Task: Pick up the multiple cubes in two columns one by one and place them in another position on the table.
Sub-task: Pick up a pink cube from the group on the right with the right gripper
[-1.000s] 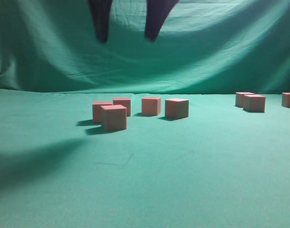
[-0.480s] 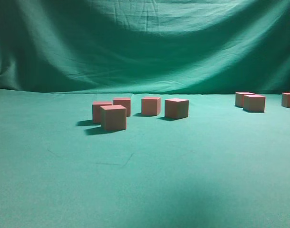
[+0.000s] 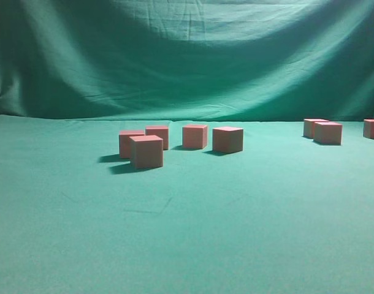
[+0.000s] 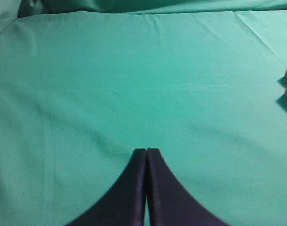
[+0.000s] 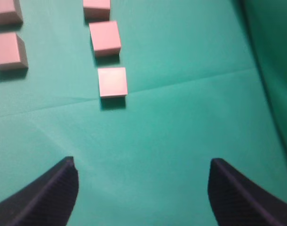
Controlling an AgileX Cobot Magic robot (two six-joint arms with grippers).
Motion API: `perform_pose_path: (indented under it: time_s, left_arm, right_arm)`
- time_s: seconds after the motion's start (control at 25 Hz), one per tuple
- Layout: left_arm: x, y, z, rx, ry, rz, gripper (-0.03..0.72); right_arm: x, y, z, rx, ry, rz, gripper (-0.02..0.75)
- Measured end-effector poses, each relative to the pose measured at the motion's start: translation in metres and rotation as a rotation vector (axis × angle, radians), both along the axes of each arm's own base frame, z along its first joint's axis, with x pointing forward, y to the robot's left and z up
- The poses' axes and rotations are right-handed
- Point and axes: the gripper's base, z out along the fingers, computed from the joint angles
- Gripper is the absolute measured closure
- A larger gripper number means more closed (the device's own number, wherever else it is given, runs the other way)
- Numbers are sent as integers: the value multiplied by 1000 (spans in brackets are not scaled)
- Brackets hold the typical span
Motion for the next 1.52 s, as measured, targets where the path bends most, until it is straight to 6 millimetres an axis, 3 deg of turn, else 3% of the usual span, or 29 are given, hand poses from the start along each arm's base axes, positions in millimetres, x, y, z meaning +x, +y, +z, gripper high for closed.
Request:
perform_pose_path:
  time_s: [0.2,0.56,0.84,1.16,1.4,1.52]
  left_arm:
    - [0,0,0,0,0,0,688]
    - [0,0,0,0,0,0,688]
    - [0,0,0,0,0,0,688]
    - [0,0,0,0,0,0,688]
    - [0,0,0,0,0,0,688]
    - [0,0,0,0,0,0,688]
  right_arm:
    - [17,-8,-32,20,23,-8,186]
    - [52,-6,-90,44,133,63,186]
    - [80,-14,-105,83,118,64,186]
    - [91,-12,-123,96,110,101,186]
    - [93,-12,-125,91,107,122,458]
    - [93,-12,-124,92,108,123,470]
